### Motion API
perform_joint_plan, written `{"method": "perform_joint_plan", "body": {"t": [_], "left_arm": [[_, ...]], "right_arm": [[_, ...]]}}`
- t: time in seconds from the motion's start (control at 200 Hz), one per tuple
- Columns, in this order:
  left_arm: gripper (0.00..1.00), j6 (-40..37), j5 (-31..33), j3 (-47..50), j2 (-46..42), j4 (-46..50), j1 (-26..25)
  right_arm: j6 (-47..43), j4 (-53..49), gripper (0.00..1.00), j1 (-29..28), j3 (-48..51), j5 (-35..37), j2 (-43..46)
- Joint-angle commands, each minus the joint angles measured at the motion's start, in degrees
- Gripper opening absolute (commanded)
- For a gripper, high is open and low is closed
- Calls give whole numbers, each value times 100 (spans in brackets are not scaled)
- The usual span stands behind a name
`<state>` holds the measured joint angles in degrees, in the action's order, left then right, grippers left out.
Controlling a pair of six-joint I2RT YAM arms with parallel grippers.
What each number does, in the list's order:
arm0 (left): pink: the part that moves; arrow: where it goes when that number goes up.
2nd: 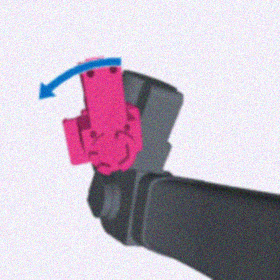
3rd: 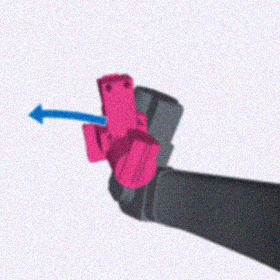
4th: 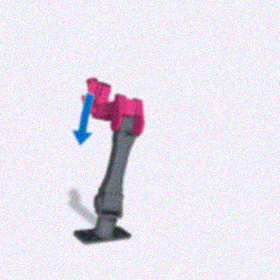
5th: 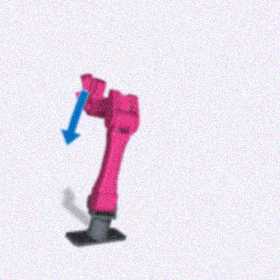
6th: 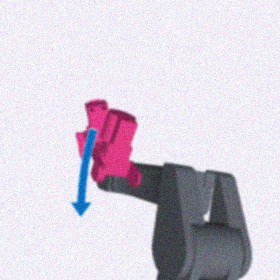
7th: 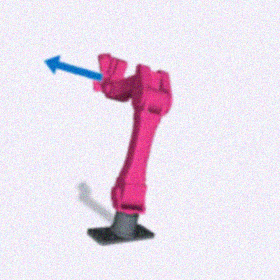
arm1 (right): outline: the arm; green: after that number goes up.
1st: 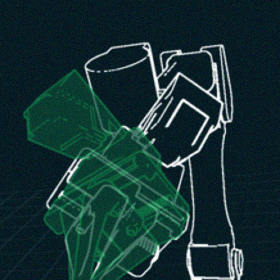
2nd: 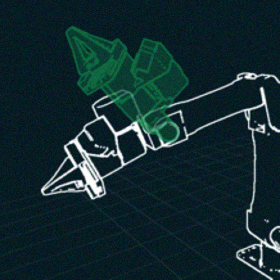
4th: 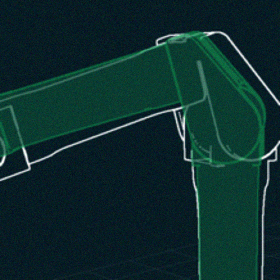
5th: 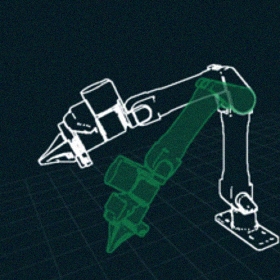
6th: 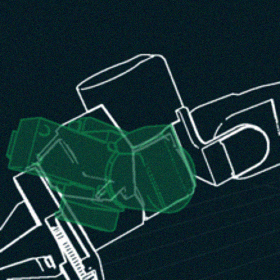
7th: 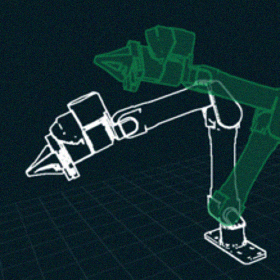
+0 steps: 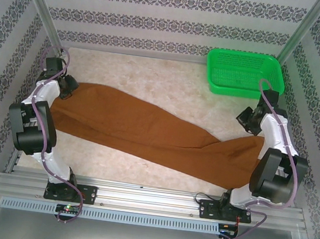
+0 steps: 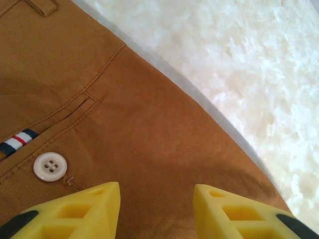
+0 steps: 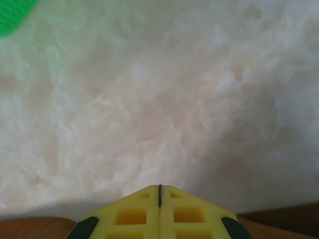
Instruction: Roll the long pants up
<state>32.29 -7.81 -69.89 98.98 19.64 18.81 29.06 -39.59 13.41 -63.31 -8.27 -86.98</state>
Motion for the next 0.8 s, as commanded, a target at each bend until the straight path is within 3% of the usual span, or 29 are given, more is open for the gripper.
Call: {"method": "perform_joint_plan", "body": {"t": [0.0, 0.16, 0.29, 0.47, 0.535, 0.639, 0.794], "left_arm": [[43, -133, -34, -42, 160, -127, -35], [43, -258, -171, -241, 296, -15, -36], [44, -332, -286, -340, 346, 56, -39], [44, -382, -430, -368, 389, 66, -35], [43, -365, -457, -357, 379, 65, -35], [44, -290, -502, -238, 307, -110, -50], [44, -210, -712, -245, 359, -208, -80]], "right_arm": [[-184, -737, 0, -288, 617, -142, 303], [181, -1378, 0, -707, 1848, -735, 1414], [1285, -2362, 0, -2284, 1619, -297, 2442], [2217, -2989, 0, -3134, 1943, -635, 3232], [2308, -3110, 0, -3153, 1818, -424, 3418], [2077, -2856, 0, -3001, 1133, 483, 3464], [1464, -1510, 0, -2736, 592, 393, 2089]]}}
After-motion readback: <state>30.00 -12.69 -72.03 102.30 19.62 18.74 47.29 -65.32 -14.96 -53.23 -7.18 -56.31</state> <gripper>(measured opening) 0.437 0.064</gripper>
